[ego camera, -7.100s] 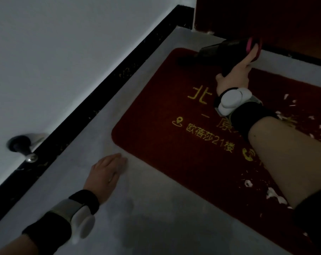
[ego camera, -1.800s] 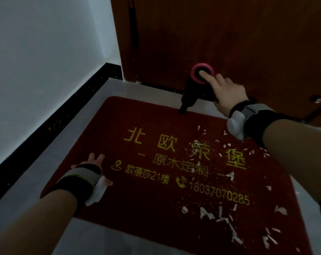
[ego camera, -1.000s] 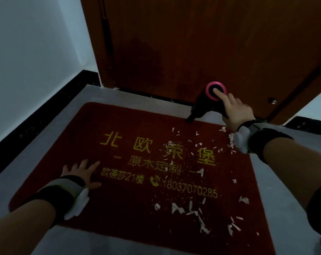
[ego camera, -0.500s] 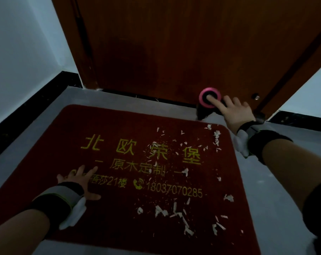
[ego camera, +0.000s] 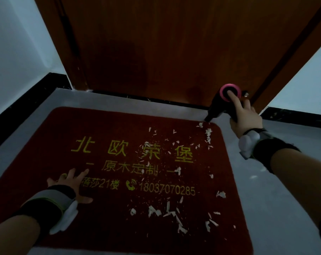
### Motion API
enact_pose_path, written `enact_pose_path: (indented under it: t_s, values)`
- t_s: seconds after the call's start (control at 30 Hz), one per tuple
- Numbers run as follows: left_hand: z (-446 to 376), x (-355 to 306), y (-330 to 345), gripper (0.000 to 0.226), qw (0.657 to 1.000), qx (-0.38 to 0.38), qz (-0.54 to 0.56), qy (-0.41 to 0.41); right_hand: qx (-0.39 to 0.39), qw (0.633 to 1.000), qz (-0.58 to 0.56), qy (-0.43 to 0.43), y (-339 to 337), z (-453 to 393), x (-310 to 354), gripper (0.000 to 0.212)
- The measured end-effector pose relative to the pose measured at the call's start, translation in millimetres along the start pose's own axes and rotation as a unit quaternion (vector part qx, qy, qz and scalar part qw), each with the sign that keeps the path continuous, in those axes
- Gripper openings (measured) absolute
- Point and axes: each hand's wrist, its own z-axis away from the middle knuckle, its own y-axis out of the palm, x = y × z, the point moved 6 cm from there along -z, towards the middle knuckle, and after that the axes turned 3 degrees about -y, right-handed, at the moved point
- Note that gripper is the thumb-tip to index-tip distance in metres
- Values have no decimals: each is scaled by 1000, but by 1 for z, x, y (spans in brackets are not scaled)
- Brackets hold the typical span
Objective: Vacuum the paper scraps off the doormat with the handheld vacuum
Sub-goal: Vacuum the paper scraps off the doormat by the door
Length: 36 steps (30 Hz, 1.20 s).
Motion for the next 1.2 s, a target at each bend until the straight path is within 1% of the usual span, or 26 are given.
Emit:
enact_pose_path:
  t_s: [0.1, 0.17, 0.27, 0.43, 0.6, 0.73, 0.87, 1.0, 1.07, 1.2]
  values:
    - [1, 0, 2, 113, 1000, -4, 7, -2, 4, 1000, -29, -3, 4, 0, 13, 87]
    - [1, -1, 1, 113, 1000, -5, 8, 1, -8, 998, -55, 0, 3, -2, 20, 88]
    - [1, -1, 0, 112, 1000, 0, 6, 1, -16, 998, -63, 13, 1, -5, 26, 90]
    - [0, -1, 1, 112, 1000, -3, 4, 0, -15, 995, -61, 75, 1, -2, 9, 95]
    - [1, -2, 1, 112, 1000, 0, 5, 6, -27, 985, -66, 160, 0, 8, -21, 93]
    - [0, -1, 1, 113, 1000, 10, 6, 4, -40, 978, -58, 196, 0, 13, -27, 92]
    - [-1, -2, 0, 112, 1000, 3, 8, 4, -46, 971, -51, 227, 1, 19, -29, 95]
    - [-1, -1, 2, 113, 1000, 0, 7, 1, -46, 961, -75, 262, 0, 18, -25, 95]
    - [-2, -2, 3, 113, 1000, -5, 5, 1, -47, 959, -85, 267, -3, 15, -20, 94]
    - [-3, -2, 1, 113, 1000, -5, 1, 7, -49, 965, -85, 243, -7, 13, -13, 90]
